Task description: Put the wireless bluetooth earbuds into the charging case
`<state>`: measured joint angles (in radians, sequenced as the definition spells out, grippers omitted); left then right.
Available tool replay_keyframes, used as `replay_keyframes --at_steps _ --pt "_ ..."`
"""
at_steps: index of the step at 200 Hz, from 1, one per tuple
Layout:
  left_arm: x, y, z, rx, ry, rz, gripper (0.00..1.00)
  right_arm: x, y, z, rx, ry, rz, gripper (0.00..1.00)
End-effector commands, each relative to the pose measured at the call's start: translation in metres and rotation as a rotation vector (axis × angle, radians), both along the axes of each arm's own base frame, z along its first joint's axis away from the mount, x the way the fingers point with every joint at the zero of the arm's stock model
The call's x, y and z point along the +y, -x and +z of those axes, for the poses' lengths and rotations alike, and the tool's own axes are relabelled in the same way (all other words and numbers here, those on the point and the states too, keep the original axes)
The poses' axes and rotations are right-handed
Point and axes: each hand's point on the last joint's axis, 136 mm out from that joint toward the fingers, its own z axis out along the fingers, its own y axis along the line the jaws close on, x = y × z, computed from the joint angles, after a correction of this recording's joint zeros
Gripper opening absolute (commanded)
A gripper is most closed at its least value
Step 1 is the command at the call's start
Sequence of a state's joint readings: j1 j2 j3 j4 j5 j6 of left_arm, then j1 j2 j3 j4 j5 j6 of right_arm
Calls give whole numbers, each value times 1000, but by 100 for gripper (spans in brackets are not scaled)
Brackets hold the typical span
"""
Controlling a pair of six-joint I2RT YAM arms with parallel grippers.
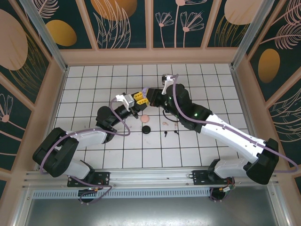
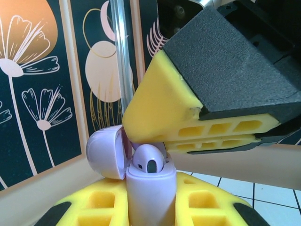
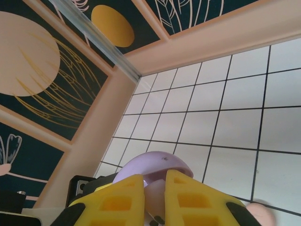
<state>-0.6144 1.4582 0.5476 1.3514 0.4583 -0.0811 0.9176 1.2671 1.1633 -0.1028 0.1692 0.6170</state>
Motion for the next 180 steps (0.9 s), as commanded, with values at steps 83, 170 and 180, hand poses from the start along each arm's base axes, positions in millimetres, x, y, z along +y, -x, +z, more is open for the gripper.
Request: replay_keyframes --at_steps 83,170,180 --pt "1 10 34 -91 74 -20 0 -21 3 27 -17 5 -38 54" --pt "-4 8 13 -62 13 -31 0 -42 -29 47 43 55 17 40" --pt "-6 8 9 -61 -4 -36 0 -36 -35 40 67 88 44 33"
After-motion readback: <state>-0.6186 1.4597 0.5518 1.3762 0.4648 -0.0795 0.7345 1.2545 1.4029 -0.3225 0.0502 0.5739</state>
